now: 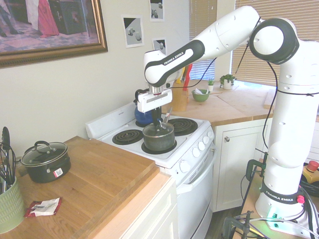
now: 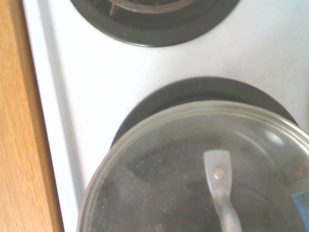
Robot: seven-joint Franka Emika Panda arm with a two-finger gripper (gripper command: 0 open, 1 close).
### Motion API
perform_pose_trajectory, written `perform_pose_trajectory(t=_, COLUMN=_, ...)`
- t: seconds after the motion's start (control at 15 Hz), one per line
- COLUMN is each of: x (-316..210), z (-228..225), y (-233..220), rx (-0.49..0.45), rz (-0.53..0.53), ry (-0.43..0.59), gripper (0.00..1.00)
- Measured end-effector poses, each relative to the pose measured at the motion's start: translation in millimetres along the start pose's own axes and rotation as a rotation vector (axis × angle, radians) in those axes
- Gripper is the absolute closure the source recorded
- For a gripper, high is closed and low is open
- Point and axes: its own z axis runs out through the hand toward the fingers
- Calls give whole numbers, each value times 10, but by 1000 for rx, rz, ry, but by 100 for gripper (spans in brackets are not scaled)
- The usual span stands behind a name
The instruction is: Cover the lid of the pot
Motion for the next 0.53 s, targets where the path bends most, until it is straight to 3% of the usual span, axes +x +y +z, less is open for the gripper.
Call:
perform_pose_trajectory(t=0.13, x=-18, z=-1, y=-14, rx=-6, rz=-3, ry=10, gripper=100)
perform_pose_trajectory(t=0.2, x=-23, z=-1, y=-18, rx=-7, rz=-4, ry=11, gripper=0)
perform_pose_trajectory(t=0.53, x=-27, z=-9, y=-25, rx=-11, rz=-7, ry=19, gripper=0)
